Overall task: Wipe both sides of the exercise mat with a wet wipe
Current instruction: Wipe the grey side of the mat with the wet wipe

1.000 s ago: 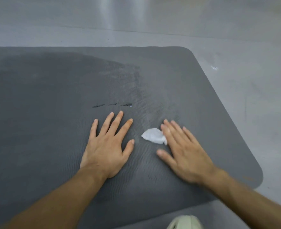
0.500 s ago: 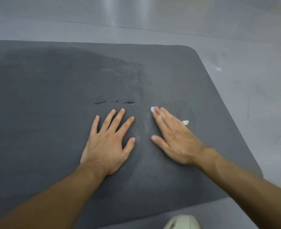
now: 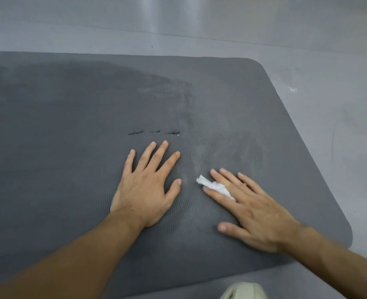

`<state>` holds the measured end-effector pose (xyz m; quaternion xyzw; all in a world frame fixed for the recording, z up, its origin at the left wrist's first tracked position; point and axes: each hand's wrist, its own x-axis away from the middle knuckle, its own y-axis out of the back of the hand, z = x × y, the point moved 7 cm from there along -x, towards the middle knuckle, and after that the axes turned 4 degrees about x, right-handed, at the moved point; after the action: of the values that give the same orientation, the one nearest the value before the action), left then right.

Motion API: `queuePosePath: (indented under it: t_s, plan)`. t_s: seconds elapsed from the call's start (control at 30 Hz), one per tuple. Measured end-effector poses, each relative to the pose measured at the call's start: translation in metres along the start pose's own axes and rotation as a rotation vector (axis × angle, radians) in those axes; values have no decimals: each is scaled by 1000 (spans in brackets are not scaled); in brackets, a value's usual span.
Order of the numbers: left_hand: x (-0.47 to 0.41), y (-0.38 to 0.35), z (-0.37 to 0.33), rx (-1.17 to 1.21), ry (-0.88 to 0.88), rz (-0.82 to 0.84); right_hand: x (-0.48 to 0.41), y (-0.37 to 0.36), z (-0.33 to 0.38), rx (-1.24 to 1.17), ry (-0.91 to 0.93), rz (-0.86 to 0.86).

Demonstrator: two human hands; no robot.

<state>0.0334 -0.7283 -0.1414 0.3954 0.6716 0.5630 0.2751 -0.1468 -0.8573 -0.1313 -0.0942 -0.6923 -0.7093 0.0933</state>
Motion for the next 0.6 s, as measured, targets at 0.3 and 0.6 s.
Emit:
queuePosePath:
  t_s: [0.3,0.6]
  plan:
    - [1,0,1,0,-5,13,-62,10,-142,-201,-589,-148]
    - [1,0,1,10,-2,3,-43,21,-7,-170,-119,-91]
